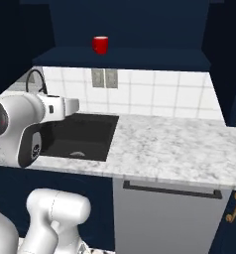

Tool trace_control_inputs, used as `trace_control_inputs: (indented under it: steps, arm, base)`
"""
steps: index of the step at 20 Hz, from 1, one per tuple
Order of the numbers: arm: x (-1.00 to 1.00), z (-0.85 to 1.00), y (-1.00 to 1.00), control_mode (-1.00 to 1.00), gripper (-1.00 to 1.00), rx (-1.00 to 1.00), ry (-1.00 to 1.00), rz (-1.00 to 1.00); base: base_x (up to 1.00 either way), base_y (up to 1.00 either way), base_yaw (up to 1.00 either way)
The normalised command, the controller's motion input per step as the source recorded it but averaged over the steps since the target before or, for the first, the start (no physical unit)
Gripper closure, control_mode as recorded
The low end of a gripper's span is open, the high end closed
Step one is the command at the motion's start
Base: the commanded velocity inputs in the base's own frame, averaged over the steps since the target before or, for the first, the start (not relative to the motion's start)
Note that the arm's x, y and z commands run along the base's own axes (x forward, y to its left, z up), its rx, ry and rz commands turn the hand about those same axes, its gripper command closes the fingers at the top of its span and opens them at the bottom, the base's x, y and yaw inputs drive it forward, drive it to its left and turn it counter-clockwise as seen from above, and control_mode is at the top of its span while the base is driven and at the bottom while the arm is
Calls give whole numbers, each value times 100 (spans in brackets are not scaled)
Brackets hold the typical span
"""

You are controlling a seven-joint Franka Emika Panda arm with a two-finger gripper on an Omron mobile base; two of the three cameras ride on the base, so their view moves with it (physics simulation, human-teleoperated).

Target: Gather all objects into one cabinet and sort the glasses and bowls to opposite sides.

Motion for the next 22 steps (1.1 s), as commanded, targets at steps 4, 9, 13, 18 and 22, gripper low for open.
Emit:
trace_control_inputs:
  steps: [4, 9, 13, 18, 22]
  arm:
    - [0, 0, 0, 100, -100, 0, 0, 0]
    - [0, 0, 0, 100, -100, 0, 0, 0]
    - [0, 0, 0, 100, -100, 0, 0, 0]
    - [0, 0, 0, 100, -100, 0, 0, 0]
    - [0, 0, 0, 100, -100, 0, 0, 0]
  base:
    - [80, 0, 5]
    - [41, -18, 0]
    - [19, -15, 0]
    - [56, -12, 0]
    - [45, -12, 0]
